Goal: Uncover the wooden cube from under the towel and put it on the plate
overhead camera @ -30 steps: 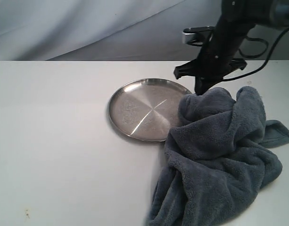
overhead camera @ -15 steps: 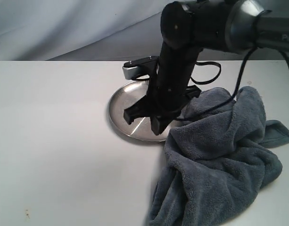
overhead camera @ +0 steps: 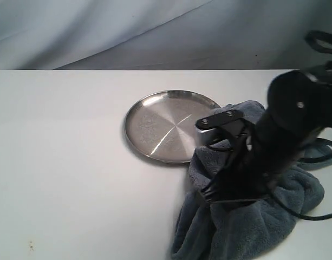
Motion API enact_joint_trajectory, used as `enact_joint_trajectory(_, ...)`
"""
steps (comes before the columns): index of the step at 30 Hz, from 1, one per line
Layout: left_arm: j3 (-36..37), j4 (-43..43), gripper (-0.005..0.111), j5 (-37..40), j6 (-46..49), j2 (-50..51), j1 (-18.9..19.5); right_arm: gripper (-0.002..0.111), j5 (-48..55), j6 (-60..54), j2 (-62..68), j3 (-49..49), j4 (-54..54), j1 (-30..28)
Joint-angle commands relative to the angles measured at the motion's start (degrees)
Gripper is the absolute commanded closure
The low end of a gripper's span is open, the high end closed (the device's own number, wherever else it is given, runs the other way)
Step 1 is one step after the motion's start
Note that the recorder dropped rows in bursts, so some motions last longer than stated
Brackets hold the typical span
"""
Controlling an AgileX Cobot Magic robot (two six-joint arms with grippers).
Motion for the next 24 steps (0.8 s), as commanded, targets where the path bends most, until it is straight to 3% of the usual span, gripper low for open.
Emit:
enact_joint_trajectory(1,0.3,-0.1,0.107,-0.6,-0.1,-0.2,0.1,0.108,-2.0,-1.9,-4.7,4.7,-0.7,-9.1)
enact_joint_trajectory(9,0.3,-0.1,0.107,-0.6,-0.1,-0.2,0.1,0.108,-6.9,-6.6,-4.8,4.8,-0.7,-29.4)
enact_joint_trajectory(12,0.3,-0.1,0.107,-0.6,-0.1,-0.2,0.1,0.108,-8.9,-6.6,-4.3,3.2,0.4,-33.8)
enact_joint_trajectory(24,0.3,-0.1,0.107,-0.6,-0.1,-0.2,0.1,0.108,1.3,-7.2,9.8,-20.9,1.1,-34.5)
